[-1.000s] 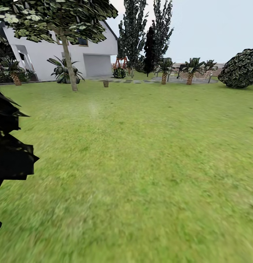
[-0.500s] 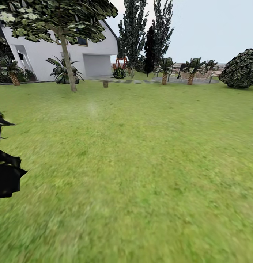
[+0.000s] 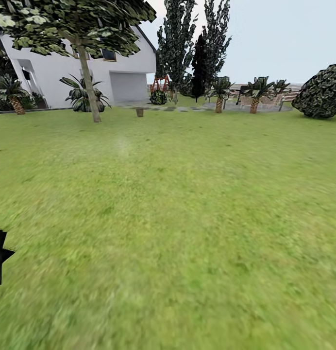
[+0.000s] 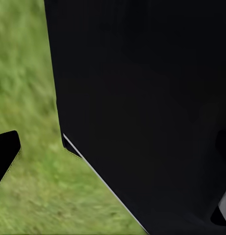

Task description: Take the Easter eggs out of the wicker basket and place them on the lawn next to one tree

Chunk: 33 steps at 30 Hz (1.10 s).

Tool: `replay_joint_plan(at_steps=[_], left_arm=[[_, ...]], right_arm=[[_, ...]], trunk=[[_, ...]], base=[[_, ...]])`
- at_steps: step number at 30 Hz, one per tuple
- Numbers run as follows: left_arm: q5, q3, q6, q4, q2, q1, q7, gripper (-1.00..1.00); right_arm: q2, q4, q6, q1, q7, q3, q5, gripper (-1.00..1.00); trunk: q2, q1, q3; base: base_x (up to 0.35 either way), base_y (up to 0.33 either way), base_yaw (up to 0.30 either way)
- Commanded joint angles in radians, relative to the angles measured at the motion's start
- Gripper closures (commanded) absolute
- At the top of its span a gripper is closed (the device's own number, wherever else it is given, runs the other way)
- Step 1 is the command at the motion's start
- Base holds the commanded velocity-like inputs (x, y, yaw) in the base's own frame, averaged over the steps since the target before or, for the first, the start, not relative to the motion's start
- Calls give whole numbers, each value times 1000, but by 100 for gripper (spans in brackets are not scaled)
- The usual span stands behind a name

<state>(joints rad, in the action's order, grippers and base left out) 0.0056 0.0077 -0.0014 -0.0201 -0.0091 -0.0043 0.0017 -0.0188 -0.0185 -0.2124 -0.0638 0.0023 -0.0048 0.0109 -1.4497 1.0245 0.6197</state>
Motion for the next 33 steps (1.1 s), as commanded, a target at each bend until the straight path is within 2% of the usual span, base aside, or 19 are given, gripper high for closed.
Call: replay_joint_plan(at_steps=[1,33], left_arm=[[1,1,0,0,0,0,0,-100],[1,1,-1,-1,0,0,1,-100]], right_arm=[[0,2,-2,-1,0,0,1,-100],[-4,0,-3,-1,-7,-3,3,-100]], trunk=[[0,1,1],[0,1,1]], base=[[340,0,0],[325,0,17]])
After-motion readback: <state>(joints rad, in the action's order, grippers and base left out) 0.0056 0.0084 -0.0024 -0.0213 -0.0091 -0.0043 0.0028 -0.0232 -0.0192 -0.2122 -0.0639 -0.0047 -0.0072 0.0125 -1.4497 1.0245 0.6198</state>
